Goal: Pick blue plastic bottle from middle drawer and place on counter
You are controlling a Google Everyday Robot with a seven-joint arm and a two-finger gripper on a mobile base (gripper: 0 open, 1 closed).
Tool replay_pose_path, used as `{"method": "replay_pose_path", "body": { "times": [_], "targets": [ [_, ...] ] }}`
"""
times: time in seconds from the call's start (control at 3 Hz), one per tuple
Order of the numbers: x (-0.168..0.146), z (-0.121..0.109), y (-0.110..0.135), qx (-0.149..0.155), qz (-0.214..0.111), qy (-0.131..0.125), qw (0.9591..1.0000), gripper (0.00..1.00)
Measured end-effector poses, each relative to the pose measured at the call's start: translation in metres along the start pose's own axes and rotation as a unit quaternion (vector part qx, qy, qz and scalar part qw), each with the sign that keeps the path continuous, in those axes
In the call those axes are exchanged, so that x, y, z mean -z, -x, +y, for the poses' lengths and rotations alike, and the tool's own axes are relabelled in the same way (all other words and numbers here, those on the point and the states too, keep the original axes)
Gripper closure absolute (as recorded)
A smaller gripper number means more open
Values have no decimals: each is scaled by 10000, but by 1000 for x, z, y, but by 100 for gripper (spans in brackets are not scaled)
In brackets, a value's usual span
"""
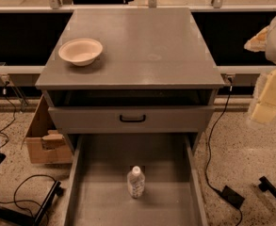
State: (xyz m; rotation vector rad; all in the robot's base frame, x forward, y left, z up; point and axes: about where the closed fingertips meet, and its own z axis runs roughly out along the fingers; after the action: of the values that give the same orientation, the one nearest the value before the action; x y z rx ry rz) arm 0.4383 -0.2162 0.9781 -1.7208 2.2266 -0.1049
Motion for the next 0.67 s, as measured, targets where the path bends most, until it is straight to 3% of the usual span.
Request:
{"method": "replay_pose_path", "body": {
  "times": [0.33, 0.67],
  "targets": [
    [0, 0, 0, 0, 0, 0, 10000, 0],
    [0, -1, -6, -209, -399, -72, 9990, 0]
  ]
}}
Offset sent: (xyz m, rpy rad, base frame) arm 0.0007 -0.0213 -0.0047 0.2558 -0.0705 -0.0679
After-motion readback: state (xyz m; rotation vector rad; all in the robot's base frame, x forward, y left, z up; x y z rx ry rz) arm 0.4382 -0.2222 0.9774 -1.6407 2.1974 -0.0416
